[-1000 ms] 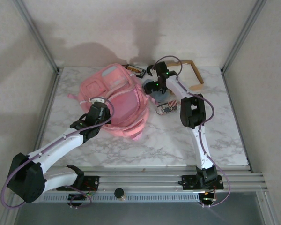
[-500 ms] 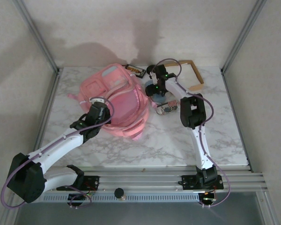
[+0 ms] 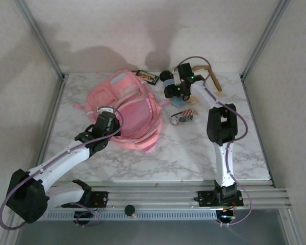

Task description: Pack books, pencil case, and school supplies into a backpack

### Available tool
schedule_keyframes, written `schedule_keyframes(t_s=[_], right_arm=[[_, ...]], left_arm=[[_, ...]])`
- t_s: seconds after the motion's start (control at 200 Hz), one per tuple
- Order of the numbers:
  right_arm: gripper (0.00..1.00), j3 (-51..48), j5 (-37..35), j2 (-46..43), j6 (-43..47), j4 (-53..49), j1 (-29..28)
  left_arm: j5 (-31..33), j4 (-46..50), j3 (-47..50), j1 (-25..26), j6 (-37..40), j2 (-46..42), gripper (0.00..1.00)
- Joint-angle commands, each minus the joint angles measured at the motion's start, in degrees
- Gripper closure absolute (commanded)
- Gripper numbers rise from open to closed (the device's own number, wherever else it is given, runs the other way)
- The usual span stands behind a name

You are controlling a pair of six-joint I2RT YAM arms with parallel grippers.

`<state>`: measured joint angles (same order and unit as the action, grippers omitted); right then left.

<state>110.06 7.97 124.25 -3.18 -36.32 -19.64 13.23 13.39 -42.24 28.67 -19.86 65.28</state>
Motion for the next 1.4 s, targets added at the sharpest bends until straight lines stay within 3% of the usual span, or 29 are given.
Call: schedule_keyframes(t_s=[0.0, 0.285, 0.441, 0.626, 0.761, 0.841, 0.926, 1.132, 1.222, 1.282, 1.397], right_arm=[[0.29, -6.06, 3.5, -10.08, -6.18, 1.68, -0.93], [0.32, -21.35, 4.66, -21.48, -16.97, 4.19, -11.65], [0.33, -23.62, 5.67, -18.28, -21.25, 8.7, -16.2], [0.33, -14.16, 5.71, -8.67, -24.81, 13.93, -19.24], [0.19, -11.28, 2.87, -3.39, -27.36, 19.35, -19.88], [0.02, -13.46, 5.92, -3.0, -28.02, 24.91, -19.81], [0.01, -14.34, 7.5, -4.23, -27.59, 23.09, -19.41], [0.01, -29.28, 16.45, -15.53, -30.97, 24.56, -16.08], [0.1, -32.83, 13.34, -16.89, -29.29, 20.98, -15.83], [0.25, -36.36, 16.14, -17.21, -31.03, 24.02, -15.74], [0.37, -35.62, 19.99, -14.7, -32.78, 27.05, -17.53]], left_arm=[[-1.46, 0.68, -3.48, 1.43, -4.94, -1.5, 1.0], [-0.28, 1.59, -7.72, 5.3, -14.51, 1.65, 1.0], [-0.03, -1.03, -9.23, 9.53, -19.11, 2.78, 1.0], [1.07, 0.31, -11.47, 11.72, -22.51, 4.83, 1.0], [1.05, 0.0, -11.55, 11.85, -22.74, 4.62, 1.0], [2.04, 0.81, -11.79, 11.77, -22.36, 4.6, 1.0], [3.03, 2.15, -12.4, 11.68, -21.72, 4.68, 1.0], [3.36, 1.76, -11.99, 11.67, -21.6, 4.95, 1.0], [2.15, 0.9, -11.56, 11.68, -21.74, 5.2, 1.0], [1.84, 0.94, -11.59, 11.68, -21.93, 5.65, 1.0], [0.4, 0.29, -11.77, 11.93, -22.06, 6.35, 1.0]])
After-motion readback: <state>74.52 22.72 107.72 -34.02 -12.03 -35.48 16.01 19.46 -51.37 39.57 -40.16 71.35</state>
